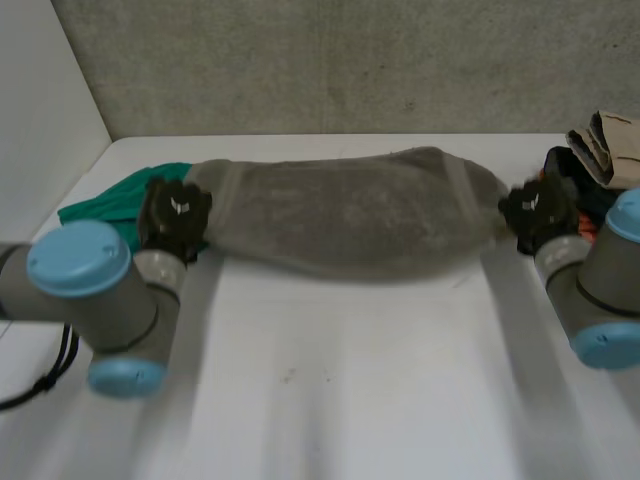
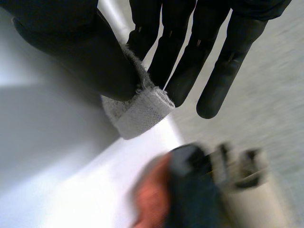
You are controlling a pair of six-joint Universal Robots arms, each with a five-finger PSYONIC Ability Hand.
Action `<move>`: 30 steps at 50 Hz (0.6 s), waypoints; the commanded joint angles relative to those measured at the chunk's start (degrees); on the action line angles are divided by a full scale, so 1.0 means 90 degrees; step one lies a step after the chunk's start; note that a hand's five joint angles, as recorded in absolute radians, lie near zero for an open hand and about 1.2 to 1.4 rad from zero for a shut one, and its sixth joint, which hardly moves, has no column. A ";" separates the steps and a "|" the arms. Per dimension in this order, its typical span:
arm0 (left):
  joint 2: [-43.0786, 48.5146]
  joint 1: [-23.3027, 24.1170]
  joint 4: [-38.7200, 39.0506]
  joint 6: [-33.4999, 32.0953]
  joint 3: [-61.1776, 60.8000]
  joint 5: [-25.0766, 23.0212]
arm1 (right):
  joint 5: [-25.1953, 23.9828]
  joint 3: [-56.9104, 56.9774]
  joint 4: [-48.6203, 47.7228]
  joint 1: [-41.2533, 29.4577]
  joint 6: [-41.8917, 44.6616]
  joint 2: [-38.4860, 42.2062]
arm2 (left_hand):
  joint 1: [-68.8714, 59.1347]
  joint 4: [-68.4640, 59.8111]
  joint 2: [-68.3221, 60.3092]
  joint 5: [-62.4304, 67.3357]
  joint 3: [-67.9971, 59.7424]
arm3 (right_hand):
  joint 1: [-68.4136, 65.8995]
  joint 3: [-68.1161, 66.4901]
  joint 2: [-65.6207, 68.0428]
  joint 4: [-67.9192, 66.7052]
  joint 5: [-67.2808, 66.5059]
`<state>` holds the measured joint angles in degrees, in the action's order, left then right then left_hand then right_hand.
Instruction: Fold the laundry.
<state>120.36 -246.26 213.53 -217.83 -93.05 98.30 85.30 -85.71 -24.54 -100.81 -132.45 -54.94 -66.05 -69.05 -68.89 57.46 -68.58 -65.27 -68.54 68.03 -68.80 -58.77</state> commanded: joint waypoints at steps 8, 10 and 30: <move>-0.3011 0.0155 -0.3489 -0.0064 -0.3108 -0.0014 | -0.0064 -0.2067 0.4255 0.1316 0.1823 -0.2565 | -0.1550 -0.1217 -0.1235 0.1393 -0.1269 | -0.1637 -0.1273 0.1330 -0.1245 -0.1247; -0.3294 0.0233 -0.4134 -0.0064 -0.3333 -0.0015 | -0.0054 -0.2175 0.4610 0.1464 0.2098 -0.2684 | -0.1550 -0.1217 -0.1235 0.1393 -0.1269 | -0.1637 -0.1273 0.1330 -0.1245 -0.1247; -0.1227 0.0399 -0.2653 -0.0084 -0.0942 0.0024 | 0.0015 -0.1112 0.2025 0.0820 0.1358 -0.1377 | -0.1550 -0.1217 -0.1235 0.1393 -0.1269 | -0.1637 -0.1273 0.1330 -0.1245 -0.1247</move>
<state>100.28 -242.47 182.48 -218.50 -111.27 98.25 84.84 -101.53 3.65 -89.11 -116.08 -74.95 -66.05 -69.06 -68.89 57.46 -68.58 -65.27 -68.55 68.03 -68.80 -58.83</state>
